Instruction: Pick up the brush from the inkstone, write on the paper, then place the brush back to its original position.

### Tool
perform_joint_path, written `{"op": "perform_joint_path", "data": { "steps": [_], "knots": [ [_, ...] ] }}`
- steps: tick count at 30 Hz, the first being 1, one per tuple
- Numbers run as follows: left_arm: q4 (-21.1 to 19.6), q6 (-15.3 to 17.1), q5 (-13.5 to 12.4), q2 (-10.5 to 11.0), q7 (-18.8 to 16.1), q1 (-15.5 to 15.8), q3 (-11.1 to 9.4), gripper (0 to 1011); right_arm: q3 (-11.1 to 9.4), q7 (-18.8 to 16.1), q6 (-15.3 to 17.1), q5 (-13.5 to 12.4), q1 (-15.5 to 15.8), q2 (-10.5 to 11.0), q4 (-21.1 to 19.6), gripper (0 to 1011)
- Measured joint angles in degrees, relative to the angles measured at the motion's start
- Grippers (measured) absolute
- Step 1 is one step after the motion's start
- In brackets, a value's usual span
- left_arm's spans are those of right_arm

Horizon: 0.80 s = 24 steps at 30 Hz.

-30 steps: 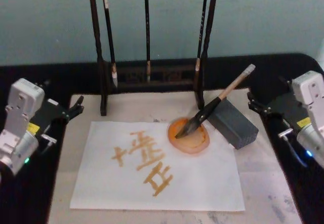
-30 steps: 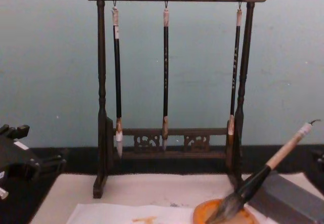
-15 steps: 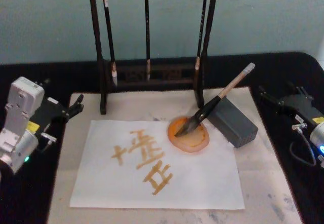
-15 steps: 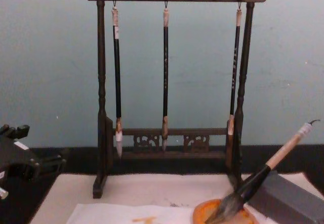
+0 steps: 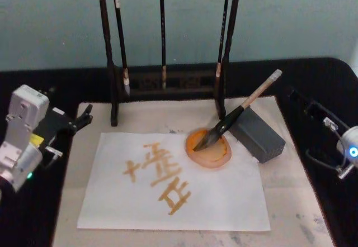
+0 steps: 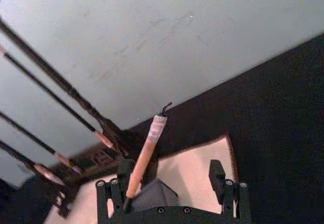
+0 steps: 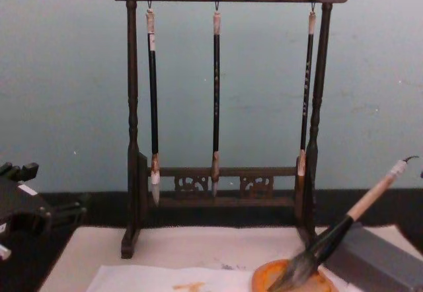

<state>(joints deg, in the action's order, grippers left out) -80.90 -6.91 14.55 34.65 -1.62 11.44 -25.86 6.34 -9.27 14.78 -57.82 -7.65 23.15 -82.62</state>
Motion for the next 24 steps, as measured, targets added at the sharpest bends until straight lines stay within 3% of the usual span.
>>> {"op": "perform_joint_path", "data": {
  "steps": [11, 24],
  "knots": [
    [0.0, 0.0, 0.0, 0.0, 0.0, 0.0, 0.0, 1010, 1.1, -0.7, 2.4, -6.3, -6.9, -3.6, 8.2, 1000],
    [0.0, 0.0, 0.0, 0.0, 0.0, 0.0, 0.0, 1010, 4.0, -2.1, 2.9, -8.6, -13.6, -5.5, 16.5, 1000]
  ]
}}
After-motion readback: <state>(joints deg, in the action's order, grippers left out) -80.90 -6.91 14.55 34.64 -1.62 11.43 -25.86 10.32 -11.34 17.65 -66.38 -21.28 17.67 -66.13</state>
